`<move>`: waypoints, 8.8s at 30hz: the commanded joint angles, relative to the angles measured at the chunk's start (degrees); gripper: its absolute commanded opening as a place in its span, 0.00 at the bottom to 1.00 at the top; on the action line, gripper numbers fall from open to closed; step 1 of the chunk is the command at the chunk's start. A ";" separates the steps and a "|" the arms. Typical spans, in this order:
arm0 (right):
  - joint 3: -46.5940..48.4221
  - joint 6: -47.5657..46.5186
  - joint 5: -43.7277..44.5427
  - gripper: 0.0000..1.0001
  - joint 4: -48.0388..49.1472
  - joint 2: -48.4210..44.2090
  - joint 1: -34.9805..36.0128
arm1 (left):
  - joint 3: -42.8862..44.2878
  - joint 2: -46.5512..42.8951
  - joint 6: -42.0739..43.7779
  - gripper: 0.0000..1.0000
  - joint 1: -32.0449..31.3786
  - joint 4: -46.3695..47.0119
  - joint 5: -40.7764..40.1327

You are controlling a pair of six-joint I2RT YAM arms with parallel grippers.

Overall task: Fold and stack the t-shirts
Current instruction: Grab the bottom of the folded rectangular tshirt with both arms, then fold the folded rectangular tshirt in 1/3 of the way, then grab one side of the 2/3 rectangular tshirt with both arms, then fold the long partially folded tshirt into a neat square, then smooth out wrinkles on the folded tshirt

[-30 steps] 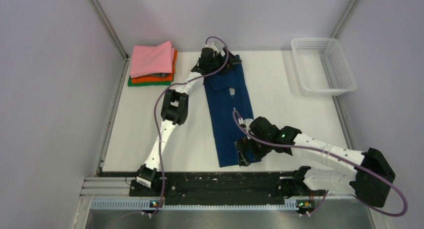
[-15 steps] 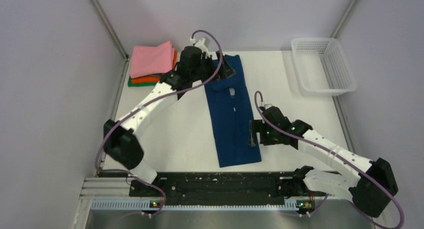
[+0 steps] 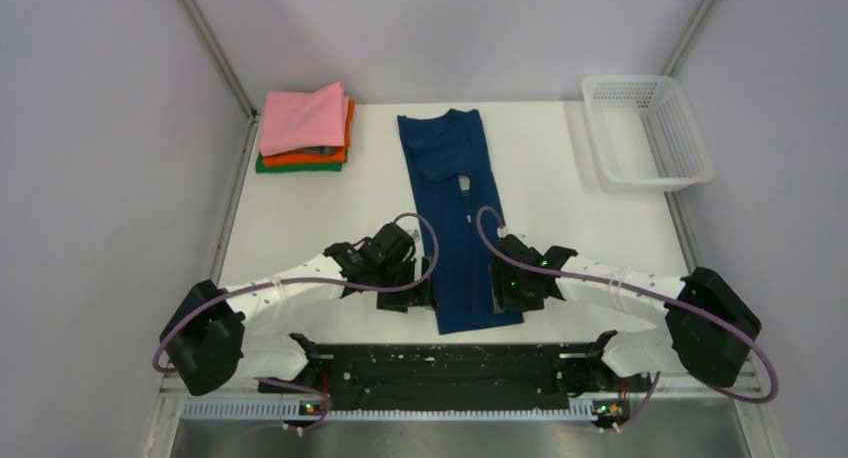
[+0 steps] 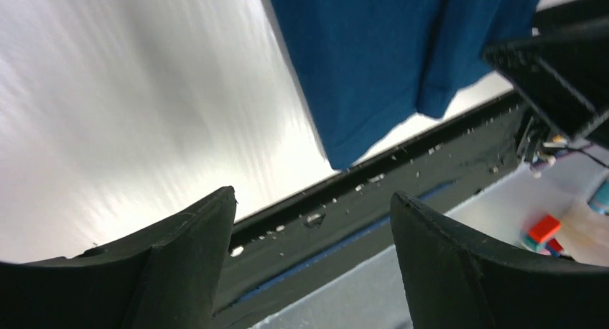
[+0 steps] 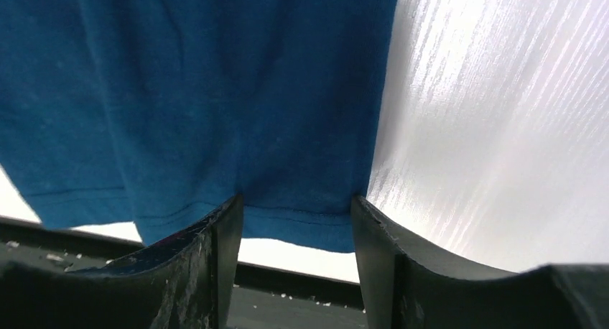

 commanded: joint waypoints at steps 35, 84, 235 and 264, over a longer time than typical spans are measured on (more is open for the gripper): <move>-9.91 7.36 3.29 0.14 0.54 -14.40 1.96 | 11.08 23.57 -21.67 0.54 -24.35 -7.10 -17.14; 15.13 -10.96 -7.26 0.00 6.08 -3.13 -19.03 | 29.30 17.64 -3.91 0.00 4.14 -4.88 -13.91; 30.59 -18.56 -32.00 0.00 14.67 20.68 -41.34 | 49.81 32.37 5.75 0.00 16.02 -3.40 -23.20; 18.41 -6.77 -49.29 0.99 37.45 11.72 -39.43 | 48.62 33.93 2.43 0.99 17.33 6.57 -0.38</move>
